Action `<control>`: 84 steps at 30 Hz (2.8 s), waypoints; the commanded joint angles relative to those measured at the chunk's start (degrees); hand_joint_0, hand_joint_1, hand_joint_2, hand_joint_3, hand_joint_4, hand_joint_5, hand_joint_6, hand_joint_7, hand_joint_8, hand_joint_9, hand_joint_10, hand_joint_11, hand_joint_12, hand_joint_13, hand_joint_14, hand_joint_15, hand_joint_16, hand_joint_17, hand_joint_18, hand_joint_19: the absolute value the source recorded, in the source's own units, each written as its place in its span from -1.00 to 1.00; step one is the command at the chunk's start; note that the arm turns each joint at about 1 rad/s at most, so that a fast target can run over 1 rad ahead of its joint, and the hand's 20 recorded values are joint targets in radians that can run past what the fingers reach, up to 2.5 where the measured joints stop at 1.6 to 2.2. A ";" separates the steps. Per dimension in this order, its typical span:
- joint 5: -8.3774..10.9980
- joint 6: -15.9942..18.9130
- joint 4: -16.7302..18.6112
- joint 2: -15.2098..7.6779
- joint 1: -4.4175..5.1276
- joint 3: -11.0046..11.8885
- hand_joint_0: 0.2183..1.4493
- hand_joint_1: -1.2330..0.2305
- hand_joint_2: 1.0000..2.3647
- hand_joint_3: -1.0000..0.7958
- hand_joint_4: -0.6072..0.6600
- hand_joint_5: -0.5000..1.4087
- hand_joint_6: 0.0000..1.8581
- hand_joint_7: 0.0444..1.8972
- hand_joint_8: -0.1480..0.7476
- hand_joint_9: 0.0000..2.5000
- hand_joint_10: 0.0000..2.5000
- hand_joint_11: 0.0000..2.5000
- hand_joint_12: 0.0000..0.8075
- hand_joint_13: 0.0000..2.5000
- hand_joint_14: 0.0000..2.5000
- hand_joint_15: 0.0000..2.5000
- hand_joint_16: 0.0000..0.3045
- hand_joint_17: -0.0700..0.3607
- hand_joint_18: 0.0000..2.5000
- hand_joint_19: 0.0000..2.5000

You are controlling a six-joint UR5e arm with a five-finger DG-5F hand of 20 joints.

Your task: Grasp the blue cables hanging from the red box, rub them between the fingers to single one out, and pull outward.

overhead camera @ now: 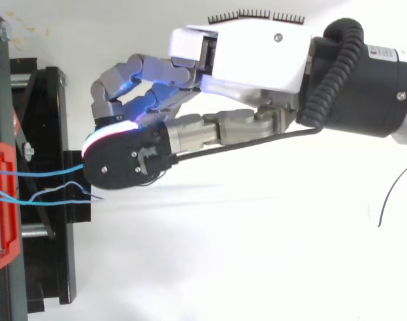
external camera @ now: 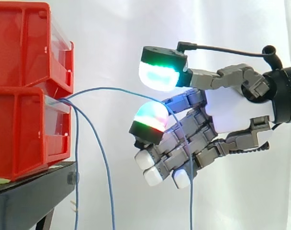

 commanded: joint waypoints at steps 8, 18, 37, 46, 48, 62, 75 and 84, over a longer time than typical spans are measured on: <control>-0.08 -0.02 0.00 0.01 0.01 -0.02 -0.36 0.01 -0.98 -0.18 0.29 -0.59 -0.33 0.25 -0.08 -0.33 -0.99 -0.63 -0.26 -0.46 -0.99 -0.68 -0.77 -0.30 -0.57 -0.39; -0.08 -0.02 0.00 -0.08 -0.08 -0.02 -0.37 -0.14 -0.97 -0.12 0.30 -0.59 -0.34 0.28 -0.08 -0.34 -0.99 -0.61 -0.26 -0.46 -0.99 -0.68 -0.76 -0.30 -0.56 -0.40; -0.08 -0.02 0.00 0.01 -0.08 0.06 -0.37 -0.29 -0.98 -0.13 0.32 -0.61 -0.29 0.22 -0.07 -0.36 -0.99 -0.60 -0.23 -0.47 -0.99 -0.68 -0.76 -0.29 -0.57 -0.41; -0.08 -0.02 0.00 0.01 -0.08 0.06 -0.37 -0.30 -0.97 -0.10 0.31 -0.62 -0.26 0.20 -0.07 -0.36 -0.99 -0.60 -0.24 -0.47 -0.99 -0.68 -0.76 -0.29 -0.56 -0.41; -0.08 -0.02 0.00 0.01 -0.08 0.06 -0.37 -0.30 -0.97 -0.08 0.31 -0.62 -0.25 0.19 -0.07 -0.36 -0.99 -0.60 -0.24 -0.47 -0.99 -0.68 -0.76 -0.29 -0.56 -0.42; -0.26 -0.02 -0.97 0.71 -0.17 0.15 -0.37 -0.31 -0.97 0.07 0.34 -0.63 -0.18 0.15 -0.05 -0.37 -0.99 -0.58 -0.21 -0.46 -0.99 -0.69 -0.74 -0.27 -0.54 -0.45; -2.46 -0.55 -10.72 3.52 -0.17 -0.02 -0.37 -0.30 -0.96 0.10 0.34 -0.65 -0.14 0.13 -0.06 -0.38 -0.99 -0.57 -0.22 -0.47 -0.99 -0.67 -0.75 -0.28 -0.54 -0.44; -3.95 -0.28 -10.81 3.70 -0.52 -0.20 -0.37 -0.30 -0.96 0.14 0.33 -0.65 -0.13 0.12 -0.05 -0.38 -0.99 -0.55 -0.21 -0.47 -0.99 -0.67 -0.74 -0.27 -0.54 -0.44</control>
